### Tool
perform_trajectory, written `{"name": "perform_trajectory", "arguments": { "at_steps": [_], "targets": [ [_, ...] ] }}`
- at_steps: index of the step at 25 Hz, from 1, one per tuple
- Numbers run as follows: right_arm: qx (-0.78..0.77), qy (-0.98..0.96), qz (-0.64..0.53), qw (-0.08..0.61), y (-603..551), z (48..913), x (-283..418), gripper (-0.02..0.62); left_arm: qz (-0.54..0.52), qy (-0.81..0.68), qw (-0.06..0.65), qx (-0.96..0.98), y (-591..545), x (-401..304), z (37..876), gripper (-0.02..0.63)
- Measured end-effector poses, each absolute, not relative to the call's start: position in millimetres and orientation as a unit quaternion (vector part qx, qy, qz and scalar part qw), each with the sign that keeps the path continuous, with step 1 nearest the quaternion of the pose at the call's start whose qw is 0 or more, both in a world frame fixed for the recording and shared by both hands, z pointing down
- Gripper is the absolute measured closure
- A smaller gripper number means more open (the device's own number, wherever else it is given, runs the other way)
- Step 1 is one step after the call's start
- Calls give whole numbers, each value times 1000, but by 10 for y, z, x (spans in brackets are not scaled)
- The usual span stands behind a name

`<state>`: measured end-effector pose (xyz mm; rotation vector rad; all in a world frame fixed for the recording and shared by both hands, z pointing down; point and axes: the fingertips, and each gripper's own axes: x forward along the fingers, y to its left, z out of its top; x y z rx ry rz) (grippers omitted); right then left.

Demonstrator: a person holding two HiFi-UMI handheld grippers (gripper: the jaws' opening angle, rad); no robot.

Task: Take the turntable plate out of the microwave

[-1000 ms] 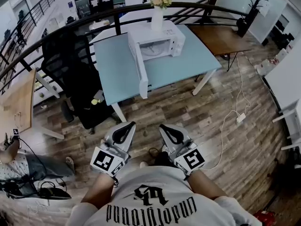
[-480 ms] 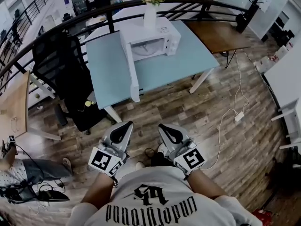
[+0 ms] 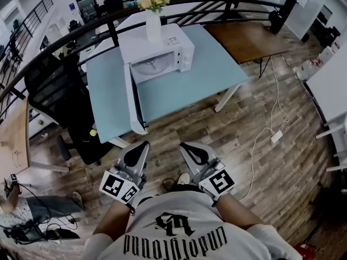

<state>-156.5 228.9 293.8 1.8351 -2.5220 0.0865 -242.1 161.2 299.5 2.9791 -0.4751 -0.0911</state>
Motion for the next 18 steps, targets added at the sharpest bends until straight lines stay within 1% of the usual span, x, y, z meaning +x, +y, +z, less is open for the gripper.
{"name": "perform_trajectory", "arguments": {
  "at_steps": [7,18],
  "targets": [
    [574,-818,41,1,2233,2904,-1023,592,-24,-163,70,984,1548,-1834,2953,557],
    [575,-818,30,-12,2073,2903,-711,592,-22,-164,57,985,1393,-1507,2936,557]
  ]
}}
